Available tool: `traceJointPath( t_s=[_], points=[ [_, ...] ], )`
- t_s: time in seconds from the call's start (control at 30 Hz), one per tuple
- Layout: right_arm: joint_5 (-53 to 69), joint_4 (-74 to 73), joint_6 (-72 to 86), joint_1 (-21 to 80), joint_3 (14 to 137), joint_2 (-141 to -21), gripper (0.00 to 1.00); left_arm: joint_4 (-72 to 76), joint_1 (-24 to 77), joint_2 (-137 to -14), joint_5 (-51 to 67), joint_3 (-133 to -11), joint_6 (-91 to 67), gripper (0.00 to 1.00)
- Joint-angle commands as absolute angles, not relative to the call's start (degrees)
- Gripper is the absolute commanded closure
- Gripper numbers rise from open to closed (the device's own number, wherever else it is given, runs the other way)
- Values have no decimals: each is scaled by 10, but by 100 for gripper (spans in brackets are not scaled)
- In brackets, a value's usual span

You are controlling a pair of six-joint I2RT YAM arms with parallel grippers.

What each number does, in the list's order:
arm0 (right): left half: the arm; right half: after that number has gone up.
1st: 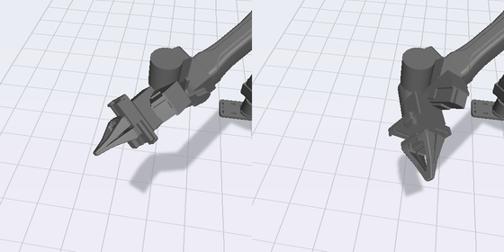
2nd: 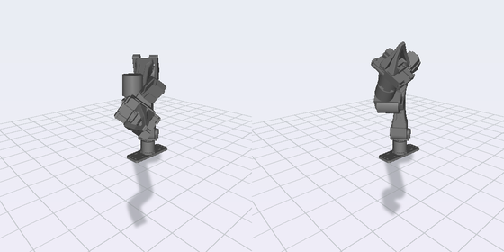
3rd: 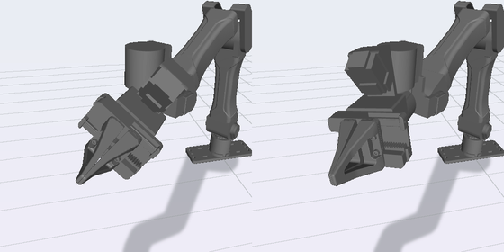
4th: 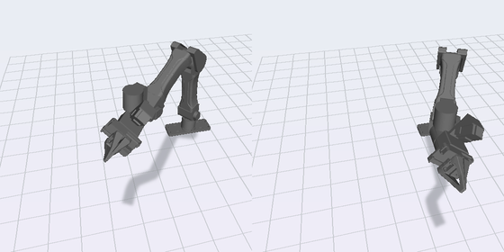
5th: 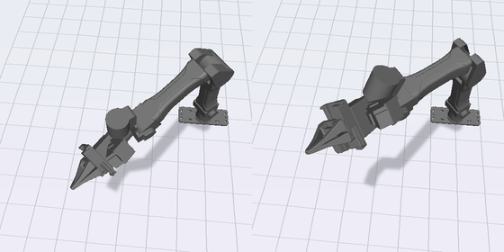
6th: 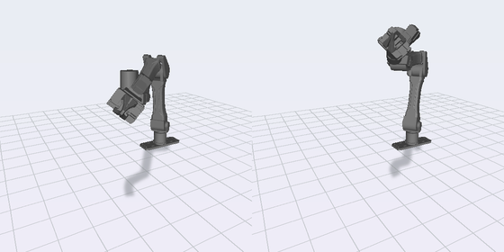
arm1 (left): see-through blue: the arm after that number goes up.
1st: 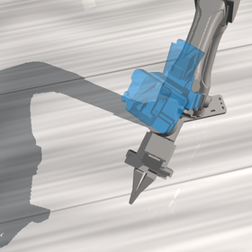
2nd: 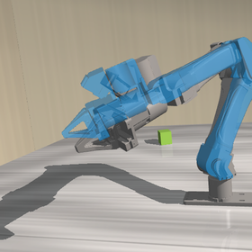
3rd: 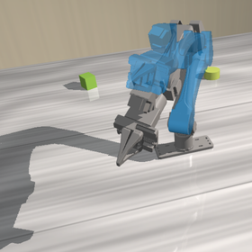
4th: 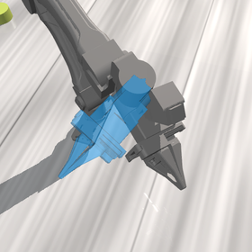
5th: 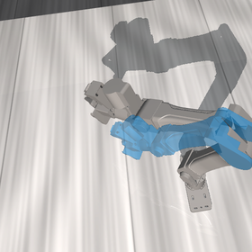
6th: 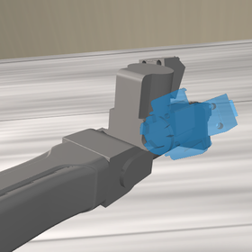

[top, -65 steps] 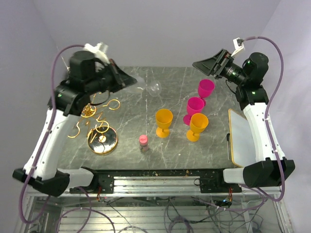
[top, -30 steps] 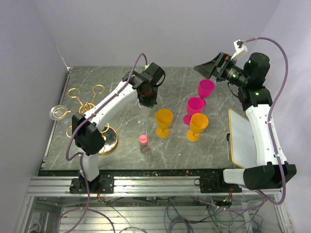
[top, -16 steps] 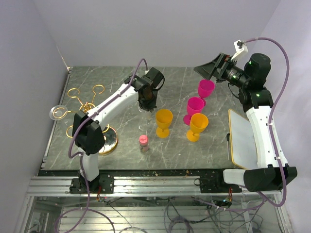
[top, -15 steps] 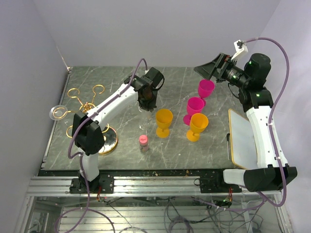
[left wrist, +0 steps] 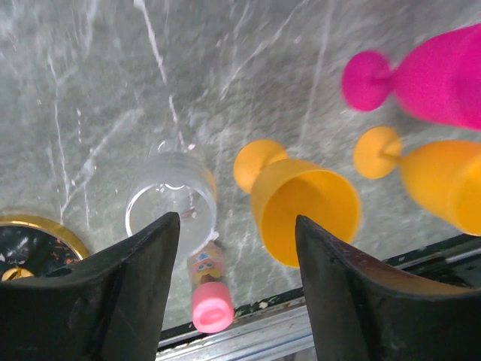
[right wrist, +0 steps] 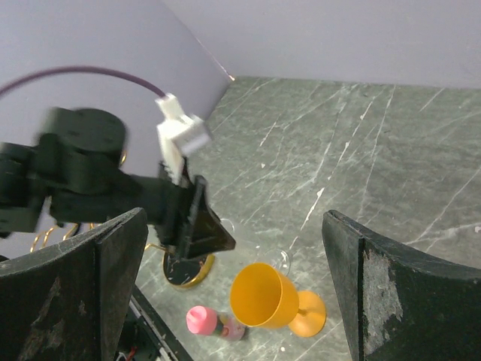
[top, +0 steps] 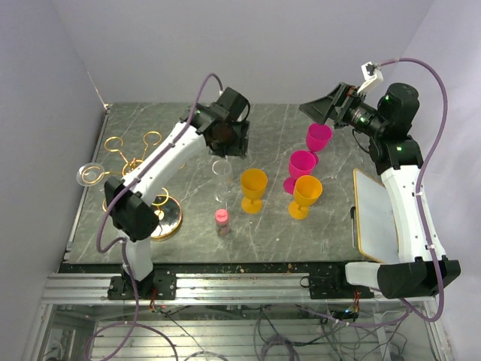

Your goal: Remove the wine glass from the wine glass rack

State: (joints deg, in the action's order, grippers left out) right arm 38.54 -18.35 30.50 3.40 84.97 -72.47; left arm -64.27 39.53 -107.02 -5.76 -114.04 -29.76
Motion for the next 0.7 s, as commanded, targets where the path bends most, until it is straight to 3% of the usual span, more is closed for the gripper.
traceJointPath(
  t_s=[0.0,0.2,0.4,0.67],
  points=[
    [382,-191,291,43,865,-713,0,-666,392,-993,-61,-1226,-289,25],
    [368,-199,280,63,865,-712,0,-577,352,-858,-36,-1172,-269,19],
    [336,-216,260,99,872,-711,0,-492,225,-713,4,-1091,-250,14],
    [285,-238,233,162,888,-711,0,-568,111,-711,-67,-1159,-245,9]
  ],
)
